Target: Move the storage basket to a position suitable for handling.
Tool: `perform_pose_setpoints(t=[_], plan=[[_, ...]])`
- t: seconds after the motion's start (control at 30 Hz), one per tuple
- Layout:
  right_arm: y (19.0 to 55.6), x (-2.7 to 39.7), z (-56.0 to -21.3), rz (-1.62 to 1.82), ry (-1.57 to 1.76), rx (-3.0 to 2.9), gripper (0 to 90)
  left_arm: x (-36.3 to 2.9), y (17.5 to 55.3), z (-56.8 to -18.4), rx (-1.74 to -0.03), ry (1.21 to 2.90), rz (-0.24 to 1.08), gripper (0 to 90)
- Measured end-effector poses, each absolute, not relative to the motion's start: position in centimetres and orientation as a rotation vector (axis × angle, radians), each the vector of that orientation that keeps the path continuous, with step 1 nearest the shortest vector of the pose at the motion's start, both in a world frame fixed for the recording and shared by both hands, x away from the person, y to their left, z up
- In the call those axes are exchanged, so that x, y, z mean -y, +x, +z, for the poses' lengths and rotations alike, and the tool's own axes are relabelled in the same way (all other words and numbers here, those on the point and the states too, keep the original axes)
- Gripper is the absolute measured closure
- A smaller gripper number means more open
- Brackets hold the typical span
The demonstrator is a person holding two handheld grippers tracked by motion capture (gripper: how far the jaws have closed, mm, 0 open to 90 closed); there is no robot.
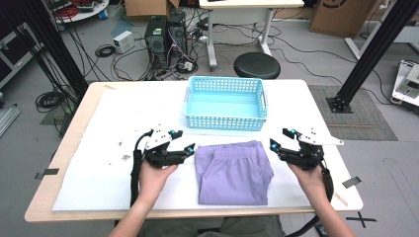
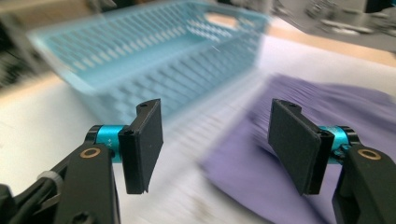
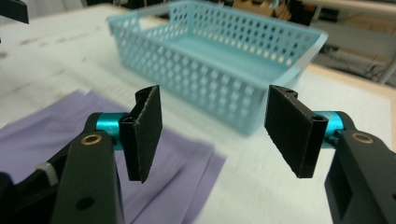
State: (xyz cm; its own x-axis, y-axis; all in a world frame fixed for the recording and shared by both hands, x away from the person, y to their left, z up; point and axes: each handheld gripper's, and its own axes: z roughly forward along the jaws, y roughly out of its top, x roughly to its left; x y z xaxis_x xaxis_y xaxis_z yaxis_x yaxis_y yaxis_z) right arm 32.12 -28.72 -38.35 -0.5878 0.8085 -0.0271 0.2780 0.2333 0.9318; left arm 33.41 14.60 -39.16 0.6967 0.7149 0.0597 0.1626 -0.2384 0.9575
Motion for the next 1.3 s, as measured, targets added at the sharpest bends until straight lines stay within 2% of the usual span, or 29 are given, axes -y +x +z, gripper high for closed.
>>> perform_pose_setpoints(t=[0.07, 0.17, 0.23, 0.27, 0.37, 0.5, 0.7, 0.87, 1.07, 1.3], plan=[[33.5, 28.6, -38.3, 1.345, 1.029, -1.993, 38.9, -15.0, 34.2, -39.3, -0.711, 1.717, 0.656, 35.8], [35.2, 28.4, -38.4, 1.367, 1.062, -1.985, 38.2, -15.5, 35.7, -39.5, -0.791, 1.708, 0.619, 35.3], [36.2, 28.1, -38.5, 1.332, 1.088, -2.007, 35.8, -15.8, 36.8, -39.6, -0.830, 1.700, 0.571, 27.7], [36.7, 28.0, -38.5, 1.329, 1.089, -2.021, 35.7, -15.9, 37.3, -39.6, -0.828, 1.710, 0.559, 27.5], [38.3, 27.5, -38.7, 1.273, 1.116, -2.052, 26.4, -16.0, 38.5, -39.7, -0.839, 1.723, 0.557, 27.4], [39.8, 27.5, -39.3, 1.233, 1.133, -2.070, 20.8, -16.2, 40.8, -40.5, -0.859, 1.774, 0.504, 27.2], [41.1, 27.6, -39.9, 1.216, 1.125, -2.106, 20.8, -16.0, 42.2, -41.8, -0.862, 1.828, 0.551, 27.2], [42.1, 27.5, -40.9, 1.177, 1.148, -2.145, 21.0, -16.1, 43.4, -43.2, -0.889, 1.832, 0.508, 27.3], [43.6, 27.1, -42.0, 1.147, 1.142, -2.178, 24.8, -15.3, 44.5, -43.0, -0.871, 1.864, 0.452, 28.2], [44.3, 26.4, -41.8, 1.141, 1.108, -2.190, 31.6, -14.1, 45.7, -43.1, -0.862, 1.900, 0.480, 28.2]])
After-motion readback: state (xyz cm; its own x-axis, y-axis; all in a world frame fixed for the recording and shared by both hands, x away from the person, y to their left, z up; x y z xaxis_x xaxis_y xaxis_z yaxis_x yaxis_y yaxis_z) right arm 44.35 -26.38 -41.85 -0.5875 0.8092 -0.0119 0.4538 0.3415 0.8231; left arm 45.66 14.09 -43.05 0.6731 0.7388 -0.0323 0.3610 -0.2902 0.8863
